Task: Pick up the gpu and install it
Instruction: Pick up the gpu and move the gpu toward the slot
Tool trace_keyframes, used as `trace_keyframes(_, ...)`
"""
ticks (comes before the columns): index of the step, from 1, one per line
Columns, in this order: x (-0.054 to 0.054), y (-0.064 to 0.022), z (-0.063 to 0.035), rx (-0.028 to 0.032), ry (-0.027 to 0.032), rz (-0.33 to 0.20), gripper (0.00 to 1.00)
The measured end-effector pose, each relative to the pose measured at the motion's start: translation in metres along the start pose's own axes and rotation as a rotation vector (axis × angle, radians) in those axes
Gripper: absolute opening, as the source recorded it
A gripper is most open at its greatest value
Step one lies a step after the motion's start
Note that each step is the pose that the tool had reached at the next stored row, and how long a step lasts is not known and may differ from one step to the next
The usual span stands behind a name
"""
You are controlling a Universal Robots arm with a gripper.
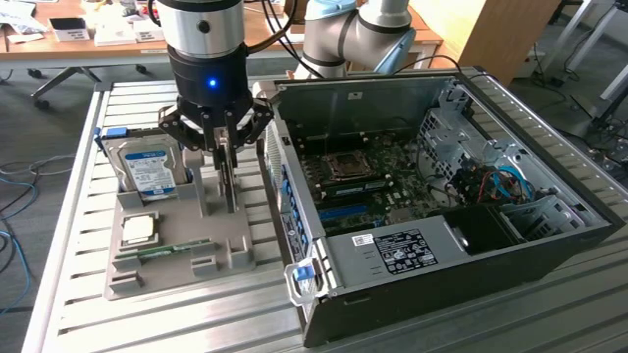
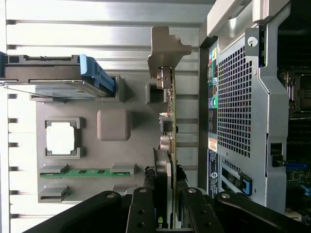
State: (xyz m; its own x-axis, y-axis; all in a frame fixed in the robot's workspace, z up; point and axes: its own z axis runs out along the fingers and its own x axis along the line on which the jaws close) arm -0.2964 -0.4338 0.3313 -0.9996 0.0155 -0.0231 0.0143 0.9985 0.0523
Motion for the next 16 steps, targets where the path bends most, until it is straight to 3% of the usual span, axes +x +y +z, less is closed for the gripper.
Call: trace_keyframes(16,0.0,0.0005,-0.0104,0.0,0.0,0.0,0.27)
